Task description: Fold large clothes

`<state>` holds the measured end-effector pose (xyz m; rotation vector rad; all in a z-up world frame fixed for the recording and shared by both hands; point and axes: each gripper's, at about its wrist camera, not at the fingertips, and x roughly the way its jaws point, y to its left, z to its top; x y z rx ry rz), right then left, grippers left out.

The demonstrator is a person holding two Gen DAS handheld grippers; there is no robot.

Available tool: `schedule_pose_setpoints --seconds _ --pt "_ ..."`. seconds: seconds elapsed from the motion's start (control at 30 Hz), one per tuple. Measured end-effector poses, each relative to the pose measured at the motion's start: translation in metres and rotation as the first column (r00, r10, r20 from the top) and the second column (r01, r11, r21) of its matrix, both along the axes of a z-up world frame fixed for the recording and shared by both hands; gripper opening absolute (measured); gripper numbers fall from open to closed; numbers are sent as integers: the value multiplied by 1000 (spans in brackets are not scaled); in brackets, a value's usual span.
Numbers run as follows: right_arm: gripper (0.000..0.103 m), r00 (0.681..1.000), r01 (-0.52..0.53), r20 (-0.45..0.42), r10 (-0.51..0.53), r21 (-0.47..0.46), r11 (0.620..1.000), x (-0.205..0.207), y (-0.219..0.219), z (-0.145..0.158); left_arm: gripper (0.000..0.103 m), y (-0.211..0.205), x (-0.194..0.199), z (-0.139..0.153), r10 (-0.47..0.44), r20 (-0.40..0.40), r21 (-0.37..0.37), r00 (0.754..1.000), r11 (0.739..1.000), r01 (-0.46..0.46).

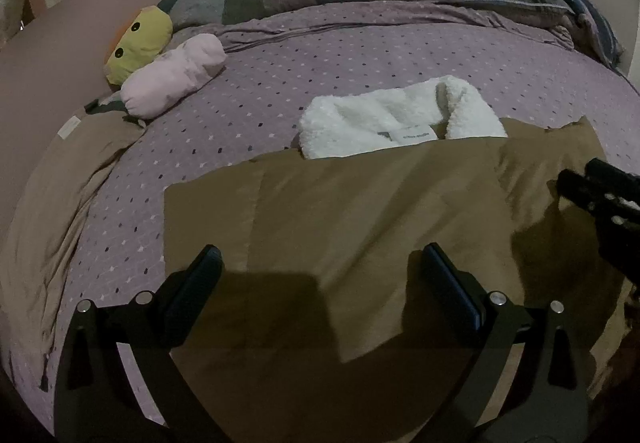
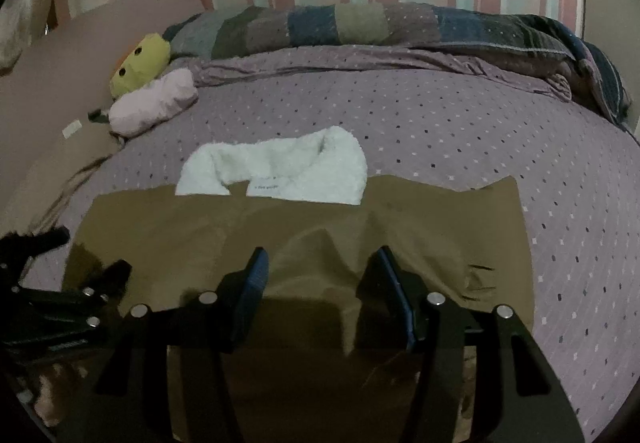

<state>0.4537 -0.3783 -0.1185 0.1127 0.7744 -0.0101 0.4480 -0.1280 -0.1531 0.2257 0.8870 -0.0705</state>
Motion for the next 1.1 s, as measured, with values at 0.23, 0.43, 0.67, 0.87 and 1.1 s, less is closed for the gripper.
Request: schedule_pose_setpoints --seconds 0.23,0.43,0.67,0.87,1.1 --pt "56 1000 -10 -16 10 -10 1000 -3 0 -6 83 6 2 -4 -7 -39 -36 999 999 6" --pt "56 1000 -2 -31 1 -18 1000 -3 -4 -11 46 2 4 -12 -31 -84 -37 996 999 28" --pt "56 993 -10 -118 3 -63 998 10 4 -27 18 -8 20 -35 -52 -188 11 981 998 55" --pt "55 982 5 -186 -20 -81 997 22 7 -44 18 -6 30 -50 -43 -250 -4 967 999 43" --pt "55 974 -11 -224 -15 -114 993 28 9 -60 18 1 34 -66 -51 -265 -35 963 998 43"
